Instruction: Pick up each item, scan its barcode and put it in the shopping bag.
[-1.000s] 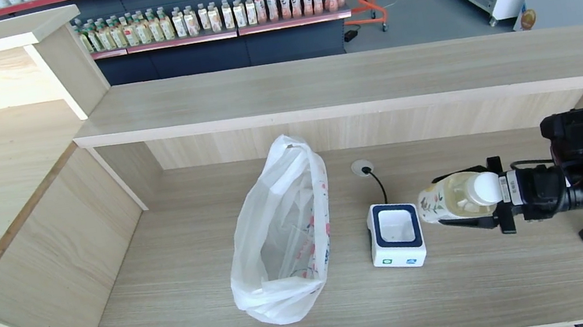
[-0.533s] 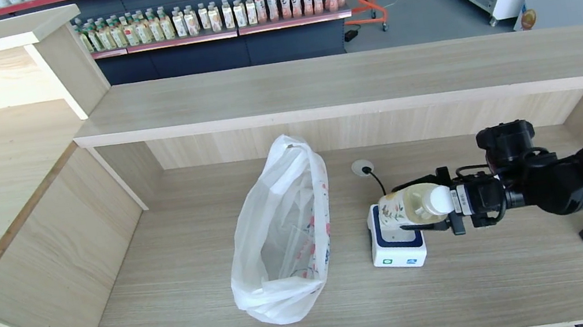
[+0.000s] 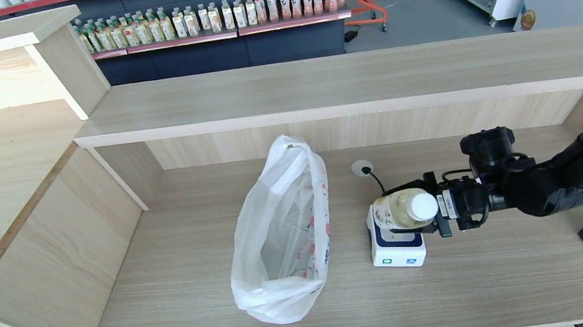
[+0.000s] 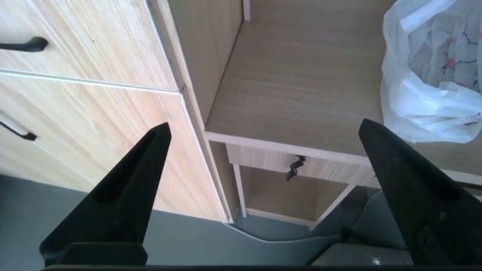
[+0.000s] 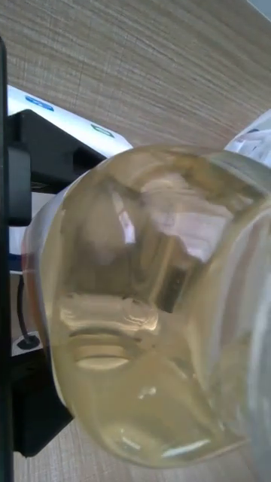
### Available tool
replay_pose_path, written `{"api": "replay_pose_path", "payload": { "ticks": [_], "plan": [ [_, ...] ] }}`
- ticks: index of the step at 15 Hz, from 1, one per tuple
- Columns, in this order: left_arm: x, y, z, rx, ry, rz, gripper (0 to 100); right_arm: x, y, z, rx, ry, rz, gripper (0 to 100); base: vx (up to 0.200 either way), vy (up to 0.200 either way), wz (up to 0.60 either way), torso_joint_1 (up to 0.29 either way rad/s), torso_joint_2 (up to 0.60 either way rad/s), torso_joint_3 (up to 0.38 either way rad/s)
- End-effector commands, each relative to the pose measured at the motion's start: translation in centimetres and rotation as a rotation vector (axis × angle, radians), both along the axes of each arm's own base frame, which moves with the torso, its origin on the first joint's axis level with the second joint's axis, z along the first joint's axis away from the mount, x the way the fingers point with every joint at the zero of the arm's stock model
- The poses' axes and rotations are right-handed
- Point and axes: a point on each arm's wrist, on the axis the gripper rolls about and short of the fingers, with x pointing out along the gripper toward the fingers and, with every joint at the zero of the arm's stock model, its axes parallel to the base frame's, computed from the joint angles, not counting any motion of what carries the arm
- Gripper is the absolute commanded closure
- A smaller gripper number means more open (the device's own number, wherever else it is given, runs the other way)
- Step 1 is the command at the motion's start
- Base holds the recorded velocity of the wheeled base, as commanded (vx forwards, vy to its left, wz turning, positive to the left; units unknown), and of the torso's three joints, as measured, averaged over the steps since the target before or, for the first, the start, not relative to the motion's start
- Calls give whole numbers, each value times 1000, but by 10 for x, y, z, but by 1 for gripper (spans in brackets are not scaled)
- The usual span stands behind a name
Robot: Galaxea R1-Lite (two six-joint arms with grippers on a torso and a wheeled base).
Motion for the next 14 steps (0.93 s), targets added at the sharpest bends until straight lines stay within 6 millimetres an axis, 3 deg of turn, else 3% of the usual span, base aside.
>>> {"api": "replay_pose_path", "payload": {
  "ticks": [1, 5, 7, 10, 12, 14],
  "plan": [
    [0, 0, 0, 0, 0, 1, 0, -6, -2, 23, 29, 8, -16, 100, 0, 0, 0, 0, 0, 0],
    [0, 0, 0, -1, 0, 1, 0, -48, -14, 112, 218, 266, -138, 100, 0, 0, 0, 0, 0, 0],
    [0, 0, 0, 0, 0, 1, 0, -65, -15, 131, 306, 452, -252, 100, 0, 0, 0, 0, 0, 0],
    [0, 0, 0, 0, 0, 1, 0, -76, 33, 129, 463, 822, -503, 100, 0, 0, 0, 0, 0, 0],
    [0, 0, 0, -1, 0, 1, 0, -74, 65, 109, 479, 964, -544, 100, 0, 0, 0, 0, 0, 0],
    [0, 0, 0, 0, 0, 1, 0, -71, 94, 87, 452, 1000, -544, 100, 0, 0, 0, 0, 0, 0]
  ]
}}
